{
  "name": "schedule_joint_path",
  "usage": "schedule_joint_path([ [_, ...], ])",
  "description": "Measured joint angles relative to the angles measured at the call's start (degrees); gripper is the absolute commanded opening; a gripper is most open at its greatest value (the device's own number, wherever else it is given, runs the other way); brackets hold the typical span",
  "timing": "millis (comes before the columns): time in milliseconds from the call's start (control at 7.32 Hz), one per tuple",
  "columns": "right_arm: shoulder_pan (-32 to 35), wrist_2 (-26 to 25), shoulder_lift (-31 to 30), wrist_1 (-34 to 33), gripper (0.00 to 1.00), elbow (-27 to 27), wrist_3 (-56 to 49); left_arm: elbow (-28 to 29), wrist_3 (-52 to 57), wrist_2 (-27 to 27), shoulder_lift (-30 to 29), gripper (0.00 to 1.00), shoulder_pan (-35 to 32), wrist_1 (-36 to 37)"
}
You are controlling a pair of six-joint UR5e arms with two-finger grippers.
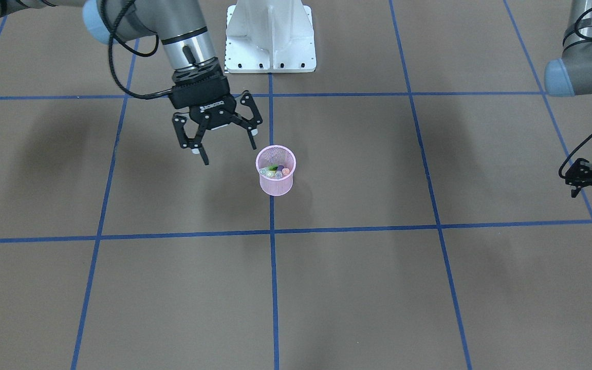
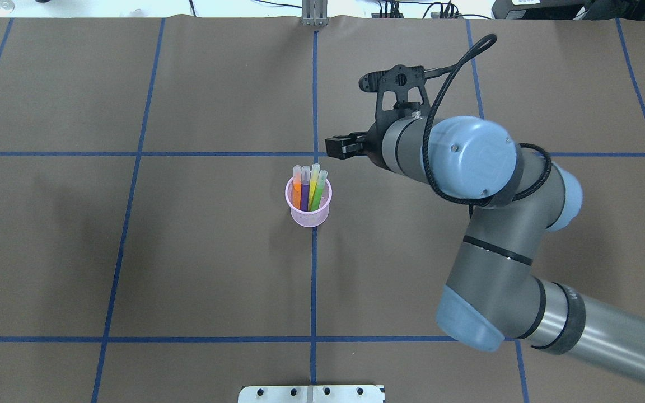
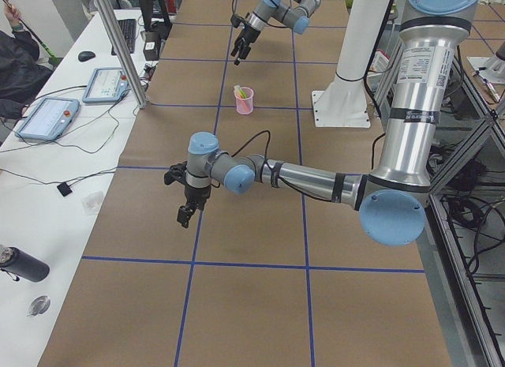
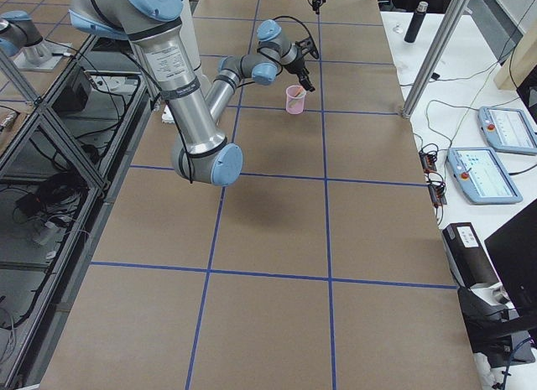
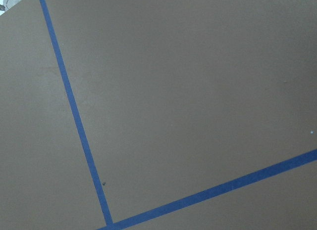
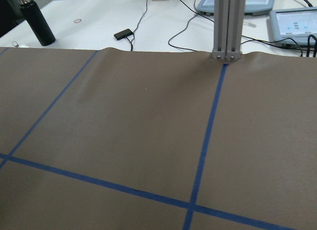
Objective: Collect pens into pen holder
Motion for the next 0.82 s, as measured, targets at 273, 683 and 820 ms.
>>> schedule_joint_path([
  [273,12.6,15.3,-4.8,-13.4,1.0,2.3,-3.7,0.0,5.6,-1.5,-0.5,1.0,-2.3,4.9],
  [683,32.0,28.7,-20.0,-16.2,1.0,0.2,-33.2,0.4,6.7,-14.1,0.2,1.0,-9.4,7.6],
  [820,38.4,33.6,-23.6,-16.2,1.0,-2.4,-42.3,0.4,7.0,-16.3,1.3,1.0,-12.1,7.9],
])
